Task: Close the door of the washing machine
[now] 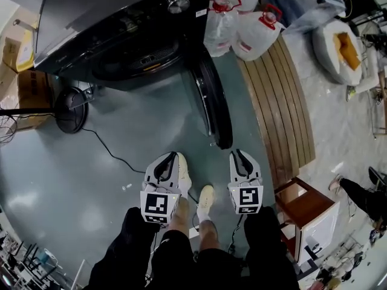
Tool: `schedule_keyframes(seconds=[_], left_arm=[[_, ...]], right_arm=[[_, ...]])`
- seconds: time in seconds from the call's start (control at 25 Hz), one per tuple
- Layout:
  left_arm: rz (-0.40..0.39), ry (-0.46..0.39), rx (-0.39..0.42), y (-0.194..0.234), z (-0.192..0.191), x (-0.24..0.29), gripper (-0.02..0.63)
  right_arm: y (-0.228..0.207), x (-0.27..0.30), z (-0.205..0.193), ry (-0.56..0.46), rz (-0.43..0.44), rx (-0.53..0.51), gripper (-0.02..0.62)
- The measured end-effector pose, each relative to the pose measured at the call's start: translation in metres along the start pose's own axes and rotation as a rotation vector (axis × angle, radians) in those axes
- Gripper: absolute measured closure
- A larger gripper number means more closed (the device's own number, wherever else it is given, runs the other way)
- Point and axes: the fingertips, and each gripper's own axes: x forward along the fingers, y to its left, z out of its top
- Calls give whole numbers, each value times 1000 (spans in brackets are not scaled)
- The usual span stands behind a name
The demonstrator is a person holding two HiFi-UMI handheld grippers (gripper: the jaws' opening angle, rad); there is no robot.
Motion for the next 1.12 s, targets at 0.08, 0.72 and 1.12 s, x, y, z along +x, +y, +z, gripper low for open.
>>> schedule_keyframes(seconds=[0.08,0.72,1.12], left_arm=[[-1,7,-7,3,-5,4,575],[19,49,-49,28,-37,24,575],[54,41,-81,44,-44,18,575]], right_arm=[[-2,11,-8,18,4,-4,485],[-10,61,-52,132,16,-31,438],[-7,68,-56,154,8,-44,512]])
